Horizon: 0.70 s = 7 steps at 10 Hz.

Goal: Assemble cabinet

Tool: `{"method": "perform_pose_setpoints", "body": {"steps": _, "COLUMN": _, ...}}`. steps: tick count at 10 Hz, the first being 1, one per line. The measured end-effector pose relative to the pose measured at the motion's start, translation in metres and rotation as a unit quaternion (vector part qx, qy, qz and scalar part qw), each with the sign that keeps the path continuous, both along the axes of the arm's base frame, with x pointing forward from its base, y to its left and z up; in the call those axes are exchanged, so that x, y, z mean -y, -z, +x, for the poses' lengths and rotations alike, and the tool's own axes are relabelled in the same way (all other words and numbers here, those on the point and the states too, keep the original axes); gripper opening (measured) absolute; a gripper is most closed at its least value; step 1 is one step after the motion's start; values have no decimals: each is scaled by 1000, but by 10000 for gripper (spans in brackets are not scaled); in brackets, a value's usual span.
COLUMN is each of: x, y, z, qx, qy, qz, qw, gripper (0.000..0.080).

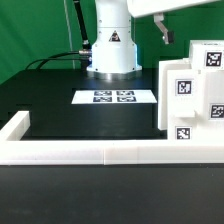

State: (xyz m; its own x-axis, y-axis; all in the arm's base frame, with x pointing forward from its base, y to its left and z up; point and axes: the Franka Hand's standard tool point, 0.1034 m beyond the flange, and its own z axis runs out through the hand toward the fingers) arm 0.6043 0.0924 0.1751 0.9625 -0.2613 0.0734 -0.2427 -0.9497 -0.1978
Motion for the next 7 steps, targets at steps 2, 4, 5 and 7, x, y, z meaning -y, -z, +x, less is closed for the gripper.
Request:
{"method": "perform_pose_setpoints", "body": {"steps": 2, "x": 0, "y": 0, "z": 0, "qx": 0, "qy": 0, "qz": 0, "qw": 1000, "gripper": 797}}
{"method": "perform_pose_setpoints", "body": {"steps": 4, "x": 0, "y": 1, "z": -1, "qx": -1, "qy": 1, "qz": 0, "qw": 1000, "gripper": 797}}
{"method": "perform_pose_setpoints", "body": {"steps": 5, "x": -2, "y": 1, "z": -1, "qx": -2, "qy": 3, "qz": 0, "qw": 1000, "gripper": 797}}
{"method": "perform_pose_setpoints", "body": {"steps": 7, "x": -6, "y": 1, "z": -2, "qx": -3, "qy": 3, "qz": 1, "qw": 1000, "gripper": 797}}
